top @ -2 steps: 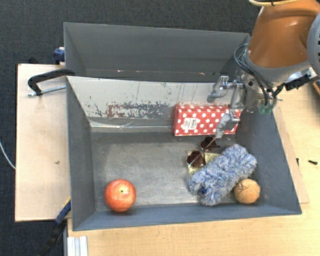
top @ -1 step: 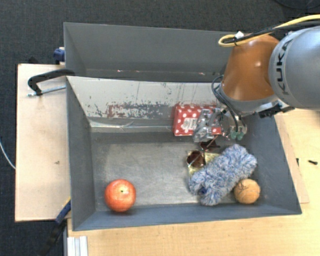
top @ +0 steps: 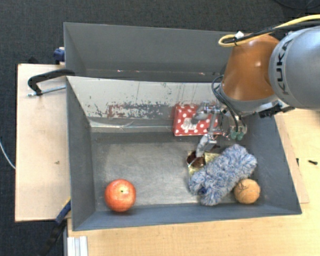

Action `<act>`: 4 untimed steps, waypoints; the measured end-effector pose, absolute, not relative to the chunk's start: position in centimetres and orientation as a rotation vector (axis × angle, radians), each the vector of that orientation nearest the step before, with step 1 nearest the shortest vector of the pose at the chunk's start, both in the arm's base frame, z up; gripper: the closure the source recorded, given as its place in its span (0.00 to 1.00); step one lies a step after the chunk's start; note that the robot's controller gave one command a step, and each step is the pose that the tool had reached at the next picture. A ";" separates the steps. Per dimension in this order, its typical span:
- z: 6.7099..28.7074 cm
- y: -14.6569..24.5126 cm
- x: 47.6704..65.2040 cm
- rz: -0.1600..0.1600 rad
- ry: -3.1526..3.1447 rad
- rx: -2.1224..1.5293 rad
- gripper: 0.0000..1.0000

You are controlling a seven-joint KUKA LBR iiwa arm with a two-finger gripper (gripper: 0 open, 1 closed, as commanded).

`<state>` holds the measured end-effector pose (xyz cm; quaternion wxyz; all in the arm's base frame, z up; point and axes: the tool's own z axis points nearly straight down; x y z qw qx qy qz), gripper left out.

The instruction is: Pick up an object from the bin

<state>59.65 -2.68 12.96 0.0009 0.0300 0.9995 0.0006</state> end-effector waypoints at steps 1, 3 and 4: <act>13.0 -2.7 59.7 0.002 3.138 0.094 0.00; 7.8 -5.7 59.3 0.003 3.148 0.067 1.00; 22.4 -8.3 58.4 -0.001 3.136 0.030 1.00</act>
Offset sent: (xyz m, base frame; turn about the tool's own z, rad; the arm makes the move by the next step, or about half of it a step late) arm -0.0047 -0.0309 -0.0581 -0.0161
